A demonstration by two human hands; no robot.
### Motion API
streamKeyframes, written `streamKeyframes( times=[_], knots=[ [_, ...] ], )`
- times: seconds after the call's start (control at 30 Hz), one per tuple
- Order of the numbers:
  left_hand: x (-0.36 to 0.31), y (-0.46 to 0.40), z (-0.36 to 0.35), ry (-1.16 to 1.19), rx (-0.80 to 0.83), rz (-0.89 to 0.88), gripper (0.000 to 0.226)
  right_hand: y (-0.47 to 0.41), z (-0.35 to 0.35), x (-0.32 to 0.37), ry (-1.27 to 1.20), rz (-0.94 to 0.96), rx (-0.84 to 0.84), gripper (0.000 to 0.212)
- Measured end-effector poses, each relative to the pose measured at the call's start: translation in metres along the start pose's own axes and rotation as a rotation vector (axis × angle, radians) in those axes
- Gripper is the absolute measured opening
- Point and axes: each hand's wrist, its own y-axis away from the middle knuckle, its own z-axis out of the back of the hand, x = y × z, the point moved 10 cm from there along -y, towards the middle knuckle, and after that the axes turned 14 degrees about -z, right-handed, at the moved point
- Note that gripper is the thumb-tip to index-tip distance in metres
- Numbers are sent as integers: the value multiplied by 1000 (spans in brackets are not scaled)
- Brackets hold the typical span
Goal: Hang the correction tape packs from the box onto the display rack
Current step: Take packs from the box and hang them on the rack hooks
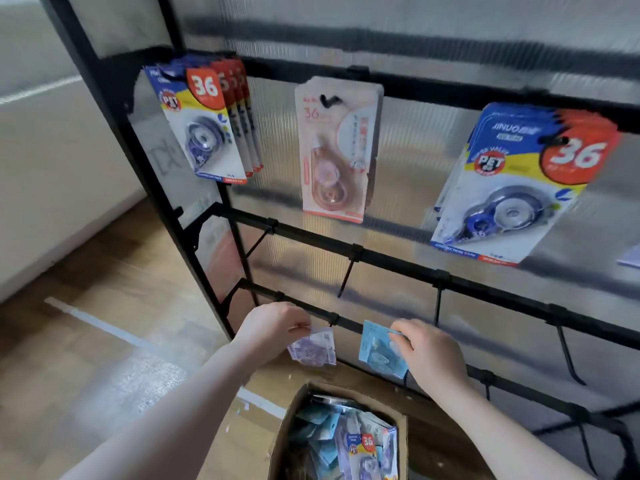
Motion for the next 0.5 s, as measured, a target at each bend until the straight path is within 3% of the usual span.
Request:
streamKeyframes(
  times=[0.17,0.27,0.5],
  knots=[
    [-27,-7,57,-32,-40,-83,20,-1,45,13,-30,-4,-4,18],
    [-38,-11,90,-52,-64,-89,20,0,83,21,-35,37,-99,3],
    [-71,-25,149,-95,-79,-130,17,4,150,11,-7,21,-234,20]
  ],
)
